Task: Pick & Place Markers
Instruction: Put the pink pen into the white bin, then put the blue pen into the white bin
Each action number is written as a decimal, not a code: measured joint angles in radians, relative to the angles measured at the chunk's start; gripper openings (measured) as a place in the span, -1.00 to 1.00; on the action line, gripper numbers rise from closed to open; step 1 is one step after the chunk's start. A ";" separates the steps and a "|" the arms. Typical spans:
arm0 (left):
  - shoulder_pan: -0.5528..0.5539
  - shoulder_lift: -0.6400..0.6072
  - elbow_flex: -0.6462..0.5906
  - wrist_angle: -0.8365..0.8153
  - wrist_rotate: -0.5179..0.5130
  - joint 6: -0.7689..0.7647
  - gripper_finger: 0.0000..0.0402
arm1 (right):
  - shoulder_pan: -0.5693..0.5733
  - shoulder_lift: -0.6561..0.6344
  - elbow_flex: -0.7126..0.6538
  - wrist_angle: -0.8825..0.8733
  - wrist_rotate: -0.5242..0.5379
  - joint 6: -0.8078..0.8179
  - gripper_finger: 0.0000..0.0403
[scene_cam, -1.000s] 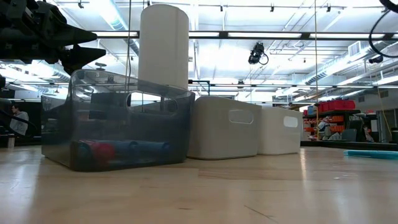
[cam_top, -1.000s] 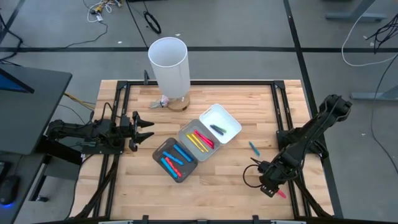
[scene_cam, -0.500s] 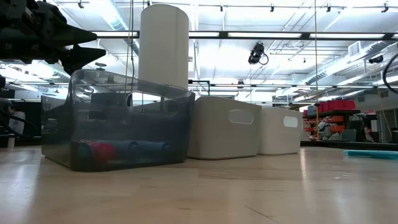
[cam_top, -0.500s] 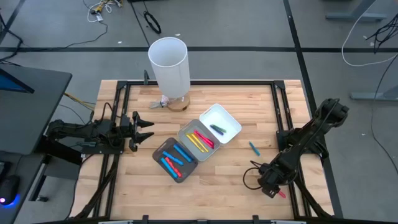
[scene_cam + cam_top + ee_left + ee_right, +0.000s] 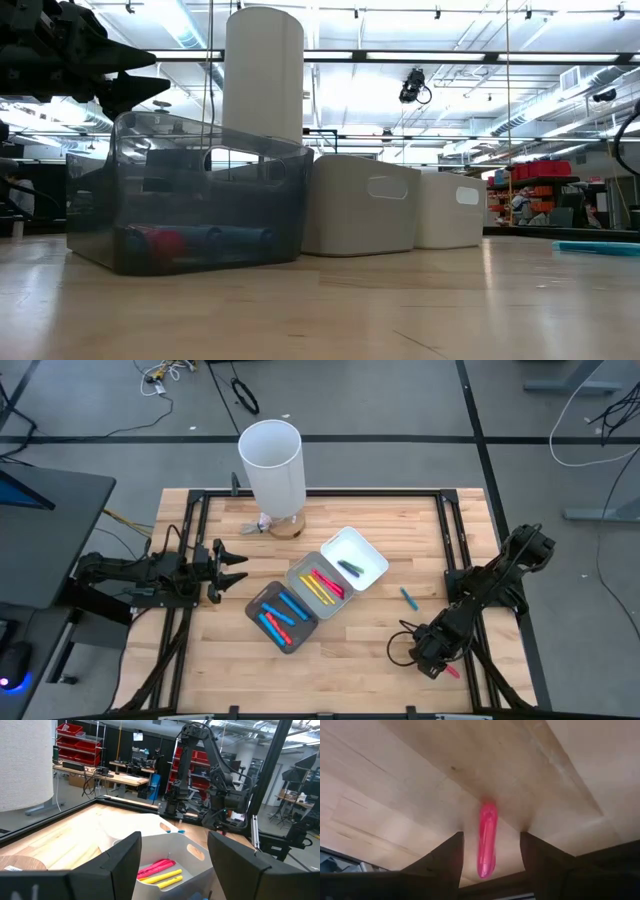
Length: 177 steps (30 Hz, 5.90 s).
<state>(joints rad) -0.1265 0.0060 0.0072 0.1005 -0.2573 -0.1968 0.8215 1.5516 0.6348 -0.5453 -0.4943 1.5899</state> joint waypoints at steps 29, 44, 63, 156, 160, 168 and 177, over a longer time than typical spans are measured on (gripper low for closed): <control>0.000 0.000 0.000 0.000 0.000 0.000 0.16 | -0.040 -0.033 0.109 -0.174 0.049 -0.044 -0.93; 0.000 0.000 0.000 0.000 0.000 -0.001 0.16 | -0.147 -0.078 0.464 -0.645 0.076 -0.224 -0.93; 0.000 0.000 0.000 0.000 0.000 0.000 0.16 | -0.214 -0.080 0.790 -0.944 0.136 -0.262 -0.93; 0.000 0.000 0.000 0.000 0.000 0.000 0.16 | -1.114 0.475 0.868 -0.503 0.426 -1.165 -0.93; 0.000 0.000 0.000 0.000 0.000 0.000 0.16 | -1.114 0.480 0.867 -0.501 0.426 -1.164 -0.89; 0.000 0.000 0.000 0.000 0.000 0.000 0.16 | -1.114 0.480 0.867 -0.510 0.418 -1.154 -0.53; 0.000 0.000 0.000 0.000 0.000 0.000 0.16 | -1.113 0.480 0.868 -0.518 0.398 -1.153 -0.18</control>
<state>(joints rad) -0.1265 0.0063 0.0074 0.1005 -0.2573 -0.1970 -0.2913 2.0312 1.5024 -1.0634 -0.0963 0.4366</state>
